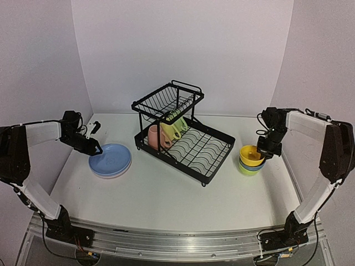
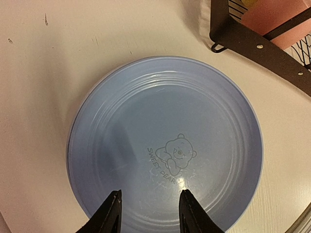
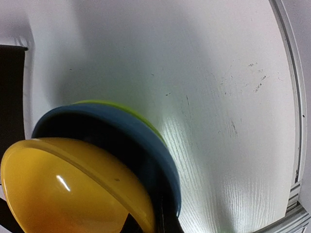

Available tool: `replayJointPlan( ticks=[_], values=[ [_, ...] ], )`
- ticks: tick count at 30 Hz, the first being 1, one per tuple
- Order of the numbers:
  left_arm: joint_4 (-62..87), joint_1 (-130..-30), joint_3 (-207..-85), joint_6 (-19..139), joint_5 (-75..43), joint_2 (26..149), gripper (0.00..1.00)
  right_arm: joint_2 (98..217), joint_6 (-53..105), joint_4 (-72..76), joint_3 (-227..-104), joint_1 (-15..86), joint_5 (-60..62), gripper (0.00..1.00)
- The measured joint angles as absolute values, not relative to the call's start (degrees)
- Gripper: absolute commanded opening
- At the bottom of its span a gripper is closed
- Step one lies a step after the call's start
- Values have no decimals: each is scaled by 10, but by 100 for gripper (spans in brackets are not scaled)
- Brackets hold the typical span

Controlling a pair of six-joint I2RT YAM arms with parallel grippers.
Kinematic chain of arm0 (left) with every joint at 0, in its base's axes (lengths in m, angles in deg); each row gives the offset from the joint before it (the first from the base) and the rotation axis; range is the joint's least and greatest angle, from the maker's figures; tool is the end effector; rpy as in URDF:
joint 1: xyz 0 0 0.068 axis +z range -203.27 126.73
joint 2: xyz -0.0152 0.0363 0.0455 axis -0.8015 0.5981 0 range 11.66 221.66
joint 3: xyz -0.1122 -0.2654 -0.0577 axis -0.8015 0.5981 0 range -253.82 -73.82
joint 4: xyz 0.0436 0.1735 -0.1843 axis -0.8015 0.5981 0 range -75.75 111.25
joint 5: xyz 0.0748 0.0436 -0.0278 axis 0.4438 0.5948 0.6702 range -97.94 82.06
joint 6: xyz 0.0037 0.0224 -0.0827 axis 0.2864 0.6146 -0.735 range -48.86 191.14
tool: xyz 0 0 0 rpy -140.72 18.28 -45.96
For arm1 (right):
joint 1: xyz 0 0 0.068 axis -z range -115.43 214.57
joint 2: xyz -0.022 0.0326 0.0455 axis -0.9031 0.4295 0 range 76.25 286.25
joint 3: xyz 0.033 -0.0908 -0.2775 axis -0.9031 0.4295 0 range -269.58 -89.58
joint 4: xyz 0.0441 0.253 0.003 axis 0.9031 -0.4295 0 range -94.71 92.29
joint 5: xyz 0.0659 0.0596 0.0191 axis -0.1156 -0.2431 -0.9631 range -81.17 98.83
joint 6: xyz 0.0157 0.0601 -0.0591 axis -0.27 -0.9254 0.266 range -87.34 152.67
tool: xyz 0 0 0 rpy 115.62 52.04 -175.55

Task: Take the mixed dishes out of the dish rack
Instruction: Place the bowl at the center of the board.

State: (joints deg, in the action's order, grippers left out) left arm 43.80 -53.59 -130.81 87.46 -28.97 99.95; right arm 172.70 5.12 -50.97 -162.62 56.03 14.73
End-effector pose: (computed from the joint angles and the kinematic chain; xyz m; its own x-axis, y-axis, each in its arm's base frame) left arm 0.3181 -0.0289 0.1993 -0.7875 0.2666 -0.5556 0.4182 0.8934 -0.1640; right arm 0.3280 0.0414 0.2119 -0.9106 0.3285 -0.2507 0.3349 0.9421 0.0181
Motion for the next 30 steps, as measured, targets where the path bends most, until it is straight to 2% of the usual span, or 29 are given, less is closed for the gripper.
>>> replayJointPlan(
  ticks=[3,8,12,14,18,19,30],
  values=[
    [438,-536,-1308,876,-290,999,40,1727,58,-507,-1618,562,150,23],
    [438,-536,-1308,876,-290,999,40,1727,74,-498,-1617,561,161,38],
    [438,-536,-1308,876,-290,999,40,1727,85,-493,-1617,562,170,45],
    [438,-536,-1308,876,-290,999,40,1727,89,-491,-1616,562,174,44],
    [438,-536,-1308,876,-290,999,40,1727,96,-489,-1616,562,186,26],
    [438,-536,-1308,876,-290,999,40,1727,98,-489,-1616,562,188,25],
    [438,-536,-1308,876,-293,999,40,1683,108,-492,-1627,562,211,50]
  ],
)
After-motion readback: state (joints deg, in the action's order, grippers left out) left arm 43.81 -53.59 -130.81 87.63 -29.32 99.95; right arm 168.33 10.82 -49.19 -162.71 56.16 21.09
